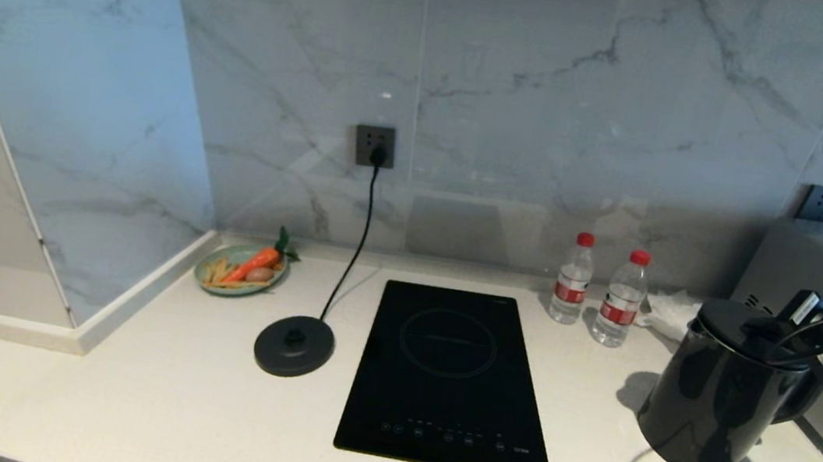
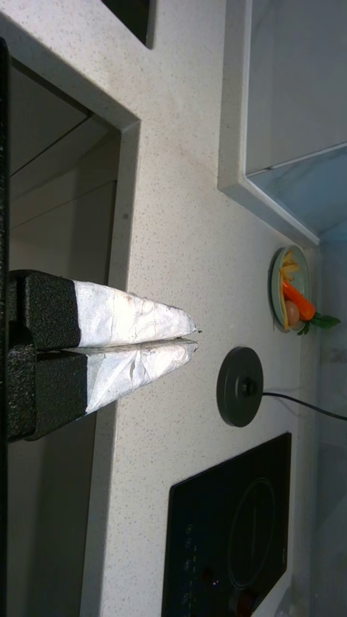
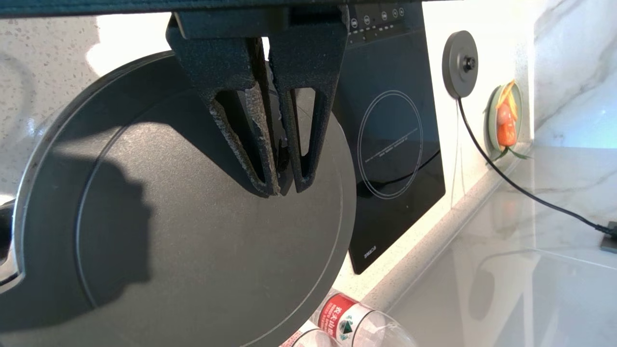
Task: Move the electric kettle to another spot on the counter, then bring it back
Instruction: Grab the kettle
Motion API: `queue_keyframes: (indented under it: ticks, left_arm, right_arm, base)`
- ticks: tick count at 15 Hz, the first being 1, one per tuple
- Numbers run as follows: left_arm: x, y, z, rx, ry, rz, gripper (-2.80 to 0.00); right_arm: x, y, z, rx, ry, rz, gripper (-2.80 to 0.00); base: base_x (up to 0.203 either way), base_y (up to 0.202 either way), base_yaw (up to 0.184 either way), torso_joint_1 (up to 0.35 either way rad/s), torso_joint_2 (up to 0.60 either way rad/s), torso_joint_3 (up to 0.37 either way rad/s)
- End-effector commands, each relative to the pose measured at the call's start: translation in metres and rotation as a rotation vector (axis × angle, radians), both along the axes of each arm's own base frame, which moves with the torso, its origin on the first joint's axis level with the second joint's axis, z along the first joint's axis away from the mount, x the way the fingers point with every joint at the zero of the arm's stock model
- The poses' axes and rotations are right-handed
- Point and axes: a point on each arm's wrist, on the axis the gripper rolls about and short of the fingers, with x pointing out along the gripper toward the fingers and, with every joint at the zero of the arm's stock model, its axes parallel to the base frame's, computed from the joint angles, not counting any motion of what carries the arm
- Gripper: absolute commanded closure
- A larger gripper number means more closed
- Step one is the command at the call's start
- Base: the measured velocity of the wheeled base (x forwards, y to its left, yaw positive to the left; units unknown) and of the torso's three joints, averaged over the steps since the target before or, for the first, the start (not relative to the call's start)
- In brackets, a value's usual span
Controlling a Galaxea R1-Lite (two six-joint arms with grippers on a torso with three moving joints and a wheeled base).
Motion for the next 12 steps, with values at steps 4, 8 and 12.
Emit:
queue_keyframes:
  ticks: [4, 8, 12]
  left_arm:
    - [0.0, 0.0, 0.0, 0.0, 0.0, 0.0, 0.0]
    - [0.0, 0.0, 0.0, 0.0, 0.0, 0.001, 0.0]
    - [0.0, 0.0, 0.0, 0.0, 0.0, 0.002, 0.0]
  right_arm:
    - [0.003, -0.001, -0.013, 0.007, 0.014, -0.003, 0.0]
    - [0.004, -0.002, -0.007, -0.003, -0.009, -0.004, 0.0]
    - [-0.007, 0.003, 0.021, -0.029, -0.095, -0.007, 0.0]
  base:
    - [0.0, 0.0, 0.0, 0.0, 0.0, 0.0]
    - [0.0, 0.0, 0.0, 0.0, 0.0, 0.0]
    - [0.0, 0.0, 0.0, 0.0, 0.0, 0.0]
